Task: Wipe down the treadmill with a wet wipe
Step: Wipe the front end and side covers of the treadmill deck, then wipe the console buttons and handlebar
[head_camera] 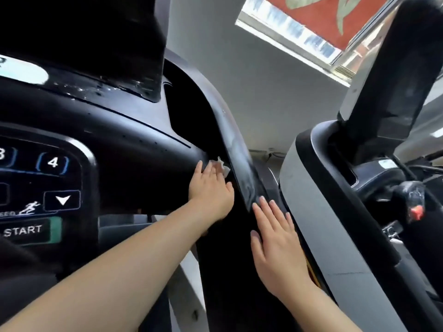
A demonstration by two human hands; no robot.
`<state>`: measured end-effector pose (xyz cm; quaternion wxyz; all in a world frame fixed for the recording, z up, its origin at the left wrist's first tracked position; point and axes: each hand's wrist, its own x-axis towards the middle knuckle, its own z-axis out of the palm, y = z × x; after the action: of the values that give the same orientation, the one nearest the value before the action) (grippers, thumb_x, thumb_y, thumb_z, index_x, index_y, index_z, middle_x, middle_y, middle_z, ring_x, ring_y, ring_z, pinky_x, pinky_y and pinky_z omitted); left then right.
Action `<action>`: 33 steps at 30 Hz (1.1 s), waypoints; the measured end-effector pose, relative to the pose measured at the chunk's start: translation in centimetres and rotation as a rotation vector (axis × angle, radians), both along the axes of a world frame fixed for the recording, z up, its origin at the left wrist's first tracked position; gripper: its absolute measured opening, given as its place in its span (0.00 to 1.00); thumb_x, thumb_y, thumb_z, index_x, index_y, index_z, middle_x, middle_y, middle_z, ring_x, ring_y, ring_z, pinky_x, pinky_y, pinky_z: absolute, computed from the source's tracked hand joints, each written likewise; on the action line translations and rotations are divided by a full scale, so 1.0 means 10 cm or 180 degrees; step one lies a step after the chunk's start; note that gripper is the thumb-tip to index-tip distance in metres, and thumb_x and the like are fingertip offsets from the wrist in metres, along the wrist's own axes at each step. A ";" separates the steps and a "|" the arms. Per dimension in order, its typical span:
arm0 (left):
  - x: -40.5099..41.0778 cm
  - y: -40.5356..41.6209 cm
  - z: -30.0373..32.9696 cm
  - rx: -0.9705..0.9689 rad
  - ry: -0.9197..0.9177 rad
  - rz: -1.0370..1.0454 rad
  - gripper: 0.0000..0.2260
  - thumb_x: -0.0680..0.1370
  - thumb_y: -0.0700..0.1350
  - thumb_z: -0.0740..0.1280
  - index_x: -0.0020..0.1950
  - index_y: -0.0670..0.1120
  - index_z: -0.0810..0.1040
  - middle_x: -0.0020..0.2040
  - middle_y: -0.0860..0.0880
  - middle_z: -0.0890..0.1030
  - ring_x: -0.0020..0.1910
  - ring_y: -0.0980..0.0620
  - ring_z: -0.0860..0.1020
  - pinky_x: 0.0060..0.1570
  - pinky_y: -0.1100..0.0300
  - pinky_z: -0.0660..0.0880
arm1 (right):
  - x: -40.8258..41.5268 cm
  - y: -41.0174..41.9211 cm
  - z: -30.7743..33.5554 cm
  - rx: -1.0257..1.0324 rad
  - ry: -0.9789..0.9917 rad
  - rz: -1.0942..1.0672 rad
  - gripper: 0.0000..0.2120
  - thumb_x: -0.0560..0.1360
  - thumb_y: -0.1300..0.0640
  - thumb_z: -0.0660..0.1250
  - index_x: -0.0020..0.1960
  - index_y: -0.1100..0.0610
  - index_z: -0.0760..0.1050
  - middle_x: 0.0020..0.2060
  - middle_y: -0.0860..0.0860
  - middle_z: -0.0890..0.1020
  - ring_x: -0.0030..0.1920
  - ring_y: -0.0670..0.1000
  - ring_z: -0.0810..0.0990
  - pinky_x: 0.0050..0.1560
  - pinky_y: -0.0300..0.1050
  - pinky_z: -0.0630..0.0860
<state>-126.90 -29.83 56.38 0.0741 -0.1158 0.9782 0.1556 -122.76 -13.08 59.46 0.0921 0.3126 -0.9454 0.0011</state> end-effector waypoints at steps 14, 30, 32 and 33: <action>-0.46 -0.96 0.37 -0.1187 -0.1213 -0.1498 0.25 0.83 0.46 0.49 0.78 0.49 0.43 0.78 0.53 0.44 0.77 0.50 0.44 0.73 0.47 0.42 | -0.69 -1.24 -0.08 0.0939 -0.0333 0.0181 0.30 0.79 0.56 0.50 0.77 0.60 0.44 0.77 0.53 0.48 0.76 0.51 0.41 0.72 0.51 0.32; 0.01 -1.14 0.52 -0.0554 -0.0556 -0.1232 0.19 0.77 0.40 0.60 0.68 0.46 0.64 0.67 0.47 0.67 0.66 0.47 0.66 0.61 0.58 0.63 | -0.67 -1.23 -0.07 0.0964 -0.0311 0.0676 0.27 0.79 0.54 0.51 0.76 0.59 0.53 0.77 0.54 0.53 0.76 0.52 0.49 0.73 0.51 0.39; 0.05 -1.17 0.56 -0.0717 -0.0658 -0.1480 0.20 0.77 0.41 0.61 0.69 0.49 0.67 0.70 0.49 0.65 0.70 0.47 0.63 0.66 0.53 0.63 | -0.58 -1.25 -0.05 0.0897 -0.0450 0.0702 0.25 0.79 0.56 0.52 0.75 0.60 0.56 0.77 0.56 0.48 0.76 0.52 0.49 0.73 0.47 0.45; 0.07 -1.20 0.57 -0.0810 -0.0692 -0.1584 0.21 0.77 0.40 0.62 0.70 0.50 0.67 0.72 0.50 0.62 0.72 0.48 0.61 0.68 0.52 0.63 | -0.55 -1.29 -0.03 0.0675 -0.0627 0.0621 0.25 0.79 0.58 0.53 0.75 0.61 0.57 0.77 0.57 0.47 0.76 0.53 0.51 0.72 0.46 0.51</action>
<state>-126.19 -41.79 62.08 0.1991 0.1032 0.9745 -0.0045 -128.25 -25.94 59.18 -0.0350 0.4093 -0.9098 -0.0590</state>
